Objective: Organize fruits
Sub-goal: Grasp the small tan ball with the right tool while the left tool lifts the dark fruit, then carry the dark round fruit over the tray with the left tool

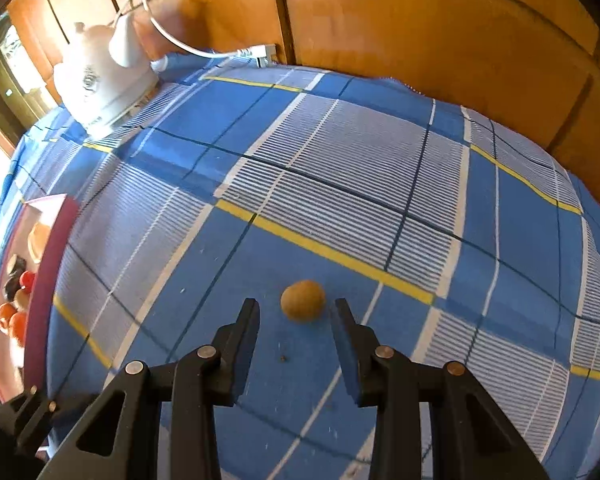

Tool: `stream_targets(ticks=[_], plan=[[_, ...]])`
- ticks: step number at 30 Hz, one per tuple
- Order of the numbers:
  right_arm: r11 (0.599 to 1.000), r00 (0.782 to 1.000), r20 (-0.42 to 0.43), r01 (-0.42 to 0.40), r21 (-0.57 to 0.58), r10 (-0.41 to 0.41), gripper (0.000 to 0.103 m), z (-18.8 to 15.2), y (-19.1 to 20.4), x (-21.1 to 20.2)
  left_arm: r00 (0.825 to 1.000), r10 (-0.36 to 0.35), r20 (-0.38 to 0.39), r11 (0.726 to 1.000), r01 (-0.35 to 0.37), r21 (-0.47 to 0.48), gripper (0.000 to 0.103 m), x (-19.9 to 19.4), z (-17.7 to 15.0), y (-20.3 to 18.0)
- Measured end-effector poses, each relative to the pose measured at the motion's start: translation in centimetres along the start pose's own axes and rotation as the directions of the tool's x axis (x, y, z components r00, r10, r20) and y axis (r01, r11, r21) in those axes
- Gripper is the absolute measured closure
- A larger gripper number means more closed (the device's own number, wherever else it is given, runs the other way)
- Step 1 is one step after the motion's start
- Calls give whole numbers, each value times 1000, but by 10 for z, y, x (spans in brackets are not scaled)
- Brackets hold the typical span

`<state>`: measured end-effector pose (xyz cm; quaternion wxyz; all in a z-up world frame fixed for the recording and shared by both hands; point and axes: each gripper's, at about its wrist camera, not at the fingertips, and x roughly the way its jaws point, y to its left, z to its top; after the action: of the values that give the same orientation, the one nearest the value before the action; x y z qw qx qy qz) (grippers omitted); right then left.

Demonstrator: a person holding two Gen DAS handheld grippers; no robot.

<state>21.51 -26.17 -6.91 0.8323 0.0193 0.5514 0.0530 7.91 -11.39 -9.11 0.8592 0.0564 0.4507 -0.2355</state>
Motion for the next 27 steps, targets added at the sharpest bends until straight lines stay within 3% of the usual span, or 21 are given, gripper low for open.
stream_targets(ticks=[3,5,11,20,27], plan=[[1000,1000,-22,-14,-5,14,67,5,2,11,1000,0,1,1000,0,-1,56,0,0,0],[999,1000,-28,1,-33,-1,79,4,8,14,1000,0,1,1000,0,0,56,0,0,0],[992,1000,-26,-1,-129,-2,80,-18,23,-7,1000,-1,4,1000,1,-4,56,0,0,0],[982,994,-90,-74,-173,59,79,-87,28,-24,1000,18,-1,1000,-18,19,56,-2,2,-4],[985,994,-57,-95,-143,88,79,-91,22,-25,998,31,45,999,-32,26,56,-30,-1,-6]])
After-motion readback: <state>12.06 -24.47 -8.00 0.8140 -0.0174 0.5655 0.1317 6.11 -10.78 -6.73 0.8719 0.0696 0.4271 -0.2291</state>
